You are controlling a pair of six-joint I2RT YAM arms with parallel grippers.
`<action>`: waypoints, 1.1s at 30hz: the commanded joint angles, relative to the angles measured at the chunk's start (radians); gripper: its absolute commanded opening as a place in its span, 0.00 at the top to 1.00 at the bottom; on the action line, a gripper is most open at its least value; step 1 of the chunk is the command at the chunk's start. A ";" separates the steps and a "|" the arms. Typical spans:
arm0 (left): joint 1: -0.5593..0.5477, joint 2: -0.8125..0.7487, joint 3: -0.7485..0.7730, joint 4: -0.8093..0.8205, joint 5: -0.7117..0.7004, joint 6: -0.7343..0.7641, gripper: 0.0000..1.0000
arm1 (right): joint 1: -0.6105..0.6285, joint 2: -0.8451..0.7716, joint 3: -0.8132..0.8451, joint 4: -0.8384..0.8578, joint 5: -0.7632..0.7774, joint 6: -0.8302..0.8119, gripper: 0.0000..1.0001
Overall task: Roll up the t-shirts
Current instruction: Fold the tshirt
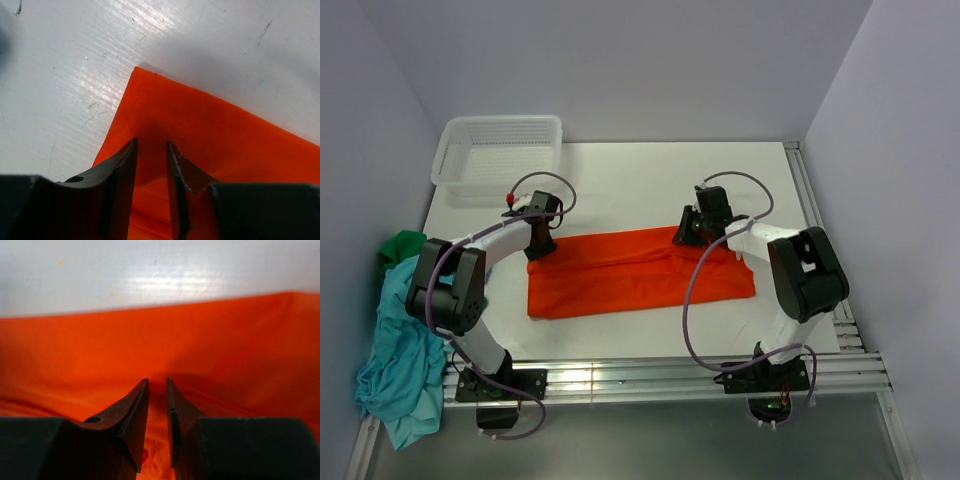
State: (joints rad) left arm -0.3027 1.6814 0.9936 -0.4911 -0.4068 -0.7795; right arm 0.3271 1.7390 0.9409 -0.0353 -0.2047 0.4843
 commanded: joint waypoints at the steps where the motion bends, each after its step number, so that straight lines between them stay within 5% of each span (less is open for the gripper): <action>1: 0.001 -0.002 0.030 0.023 0.000 0.005 0.65 | 0.009 -0.108 -0.054 0.032 -0.077 0.000 0.74; 11: 0.001 -0.037 0.016 0.022 0.005 0.005 0.66 | 0.012 -0.220 -0.102 -0.026 -0.049 -0.023 0.91; 12: 0.001 -0.040 0.014 0.020 0.003 0.005 0.66 | 0.016 -0.225 -0.100 -0.032 -0.020 -0.024 0.87; 13: 0.001 -0.043 0.014 0.019 0.003 0.005 0.66 | 0.016 -0.222 -0.094 -0.037 -0.009 -0.027 0.72; 19: -0.001 -0.066 0.019 0.014 0.013 0.008 0.66 | 0.036 -0.151 0.021 -0.135 0.079 -0.046 0.50; 33: -0.003 -0.103 0.014 0.003 0.013 0.014 0.66 | 0.197 0.043 0.239 -0.342 0.435 -0.020 0.50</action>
State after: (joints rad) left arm -0.3027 1.6207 0.9936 -0.4873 -0.3969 -0.7784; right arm 0.5049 1.7538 1.1294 -0.3092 0.0982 0.4557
